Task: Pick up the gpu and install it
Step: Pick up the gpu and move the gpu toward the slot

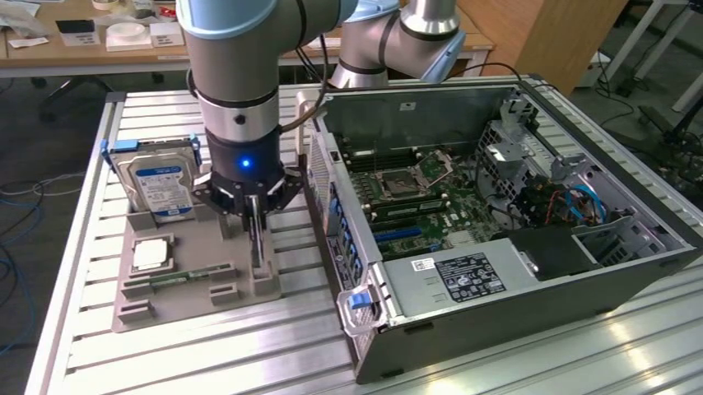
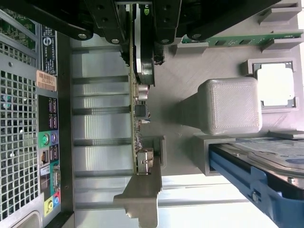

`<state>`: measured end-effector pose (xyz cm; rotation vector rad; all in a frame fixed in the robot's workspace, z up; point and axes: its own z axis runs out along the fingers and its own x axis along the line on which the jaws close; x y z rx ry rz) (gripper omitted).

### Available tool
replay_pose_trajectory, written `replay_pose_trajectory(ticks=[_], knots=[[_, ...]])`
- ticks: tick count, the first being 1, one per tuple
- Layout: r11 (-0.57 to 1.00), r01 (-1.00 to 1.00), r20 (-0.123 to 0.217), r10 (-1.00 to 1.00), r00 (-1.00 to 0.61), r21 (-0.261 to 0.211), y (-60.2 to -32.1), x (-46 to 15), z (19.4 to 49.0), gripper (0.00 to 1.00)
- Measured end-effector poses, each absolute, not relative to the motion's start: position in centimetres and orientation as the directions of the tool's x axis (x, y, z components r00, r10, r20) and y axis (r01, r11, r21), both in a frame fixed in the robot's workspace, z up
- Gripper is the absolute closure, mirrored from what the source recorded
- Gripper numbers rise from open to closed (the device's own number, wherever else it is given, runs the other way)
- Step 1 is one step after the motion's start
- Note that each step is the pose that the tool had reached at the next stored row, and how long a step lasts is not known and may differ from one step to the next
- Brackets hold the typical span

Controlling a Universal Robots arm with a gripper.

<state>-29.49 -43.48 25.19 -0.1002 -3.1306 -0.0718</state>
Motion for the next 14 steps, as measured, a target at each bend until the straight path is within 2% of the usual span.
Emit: replay_pose_trajectory(ticks=[14], knots=[[0.997, 0.064, 0.01, 0.064, -0.998, 0.046, -43.5, -29.5, 27.5, 0.72]])
